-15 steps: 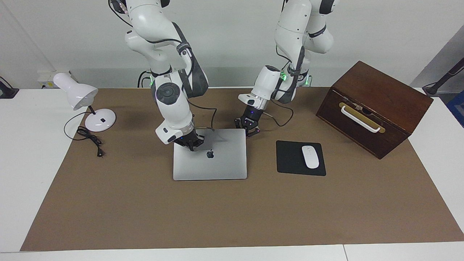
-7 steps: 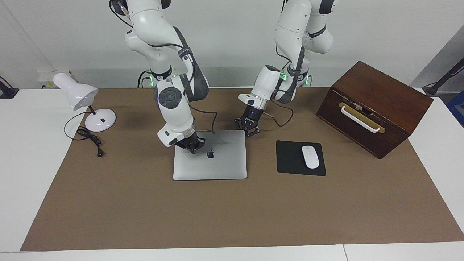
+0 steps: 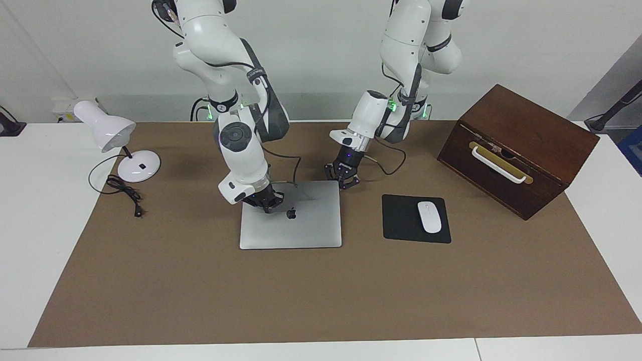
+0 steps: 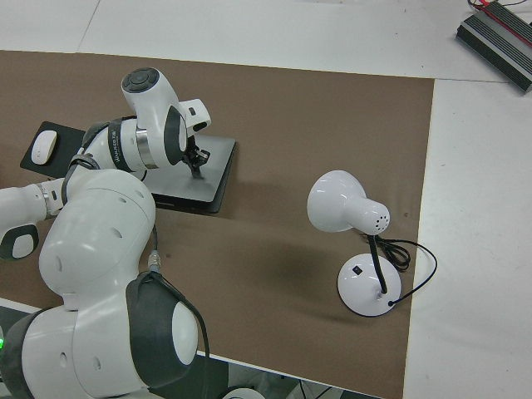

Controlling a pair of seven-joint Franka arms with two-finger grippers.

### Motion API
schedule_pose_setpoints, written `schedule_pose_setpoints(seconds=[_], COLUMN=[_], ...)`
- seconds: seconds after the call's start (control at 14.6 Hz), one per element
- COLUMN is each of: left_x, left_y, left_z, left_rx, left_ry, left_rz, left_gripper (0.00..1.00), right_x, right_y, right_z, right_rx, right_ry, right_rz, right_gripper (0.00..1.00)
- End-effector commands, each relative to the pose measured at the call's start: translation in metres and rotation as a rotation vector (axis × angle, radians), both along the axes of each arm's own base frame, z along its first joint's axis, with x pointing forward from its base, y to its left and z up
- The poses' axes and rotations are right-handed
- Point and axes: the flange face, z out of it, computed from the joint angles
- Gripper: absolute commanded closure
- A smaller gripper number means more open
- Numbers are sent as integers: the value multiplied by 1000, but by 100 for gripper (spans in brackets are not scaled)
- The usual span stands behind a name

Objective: Close laptop with both arms

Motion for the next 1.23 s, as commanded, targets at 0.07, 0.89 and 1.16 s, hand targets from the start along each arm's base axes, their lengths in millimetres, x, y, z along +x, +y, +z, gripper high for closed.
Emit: schedule_pose_setpoints(seconds=[0.07,0.89,1.16], left_x=[-18,-8,0], left_y=[17,17,23], left_z=[-29,-21,1], left_rx=[61,10,14], left_ry=[70,129,167], left_rz=[9,104,130], left_gripper=[100,100,100], right_x=[-2,13,-1], right_y=[-1,-216,-279], right_z=[2,230,267], right_rx=[18,-50,-134], right_ry=[-2,-20,-70], right_rz=[13,194,259], right_gripper=[100,100,100])
